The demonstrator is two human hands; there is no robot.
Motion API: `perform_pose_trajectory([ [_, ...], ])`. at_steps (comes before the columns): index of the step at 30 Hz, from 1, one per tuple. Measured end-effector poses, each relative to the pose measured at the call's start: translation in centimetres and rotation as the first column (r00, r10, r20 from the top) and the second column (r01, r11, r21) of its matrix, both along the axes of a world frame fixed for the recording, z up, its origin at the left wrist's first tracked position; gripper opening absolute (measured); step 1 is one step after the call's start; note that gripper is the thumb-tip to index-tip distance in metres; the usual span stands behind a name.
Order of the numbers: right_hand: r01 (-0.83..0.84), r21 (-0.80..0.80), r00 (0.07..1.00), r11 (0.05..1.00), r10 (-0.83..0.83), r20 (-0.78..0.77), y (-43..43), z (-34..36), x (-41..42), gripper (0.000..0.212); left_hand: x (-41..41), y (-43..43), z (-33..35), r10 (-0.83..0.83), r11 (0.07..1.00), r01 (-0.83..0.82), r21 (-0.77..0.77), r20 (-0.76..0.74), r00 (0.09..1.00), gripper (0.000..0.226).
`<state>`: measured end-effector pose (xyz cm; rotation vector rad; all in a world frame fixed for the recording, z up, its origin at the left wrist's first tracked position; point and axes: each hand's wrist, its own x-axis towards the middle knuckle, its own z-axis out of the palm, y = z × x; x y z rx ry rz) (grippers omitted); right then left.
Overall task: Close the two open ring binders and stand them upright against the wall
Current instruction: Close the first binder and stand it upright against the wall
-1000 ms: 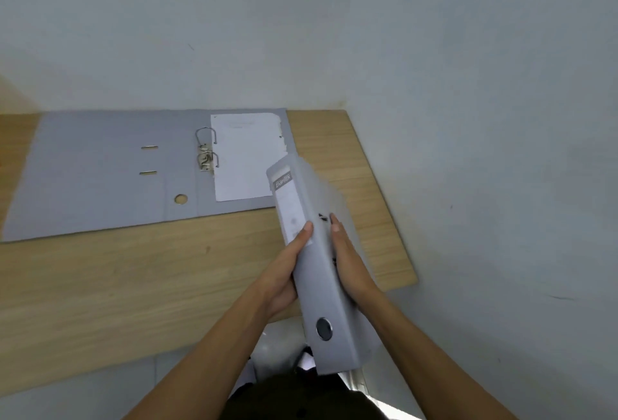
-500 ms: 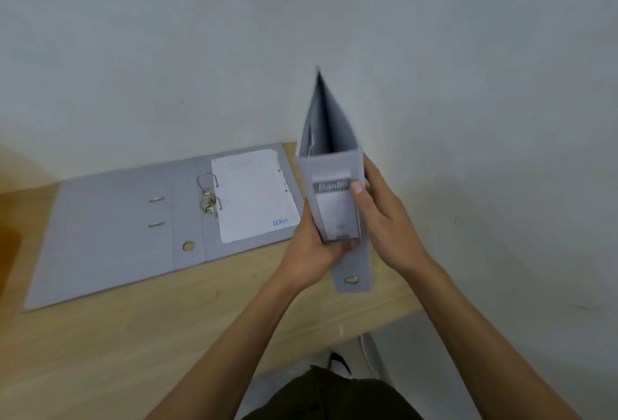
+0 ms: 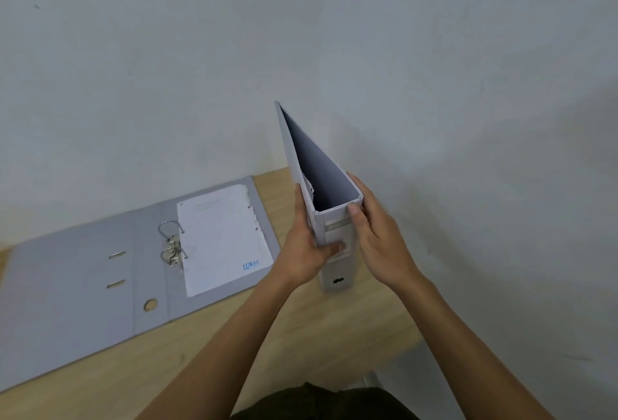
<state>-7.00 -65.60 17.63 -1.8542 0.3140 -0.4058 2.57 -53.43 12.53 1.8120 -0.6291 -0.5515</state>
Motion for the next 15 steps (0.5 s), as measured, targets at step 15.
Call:
perform_pose_trajectory([
  [15, 0.235, 0.053, 0.97, 0.971, -0.23, -0.084, -6.1, -4.1, 6.2, 0.035, 7.8, -8.1, 0.0, -0.054, 0.991, 0.045, 0.129, 0.071, 0.996, 0.115],
])
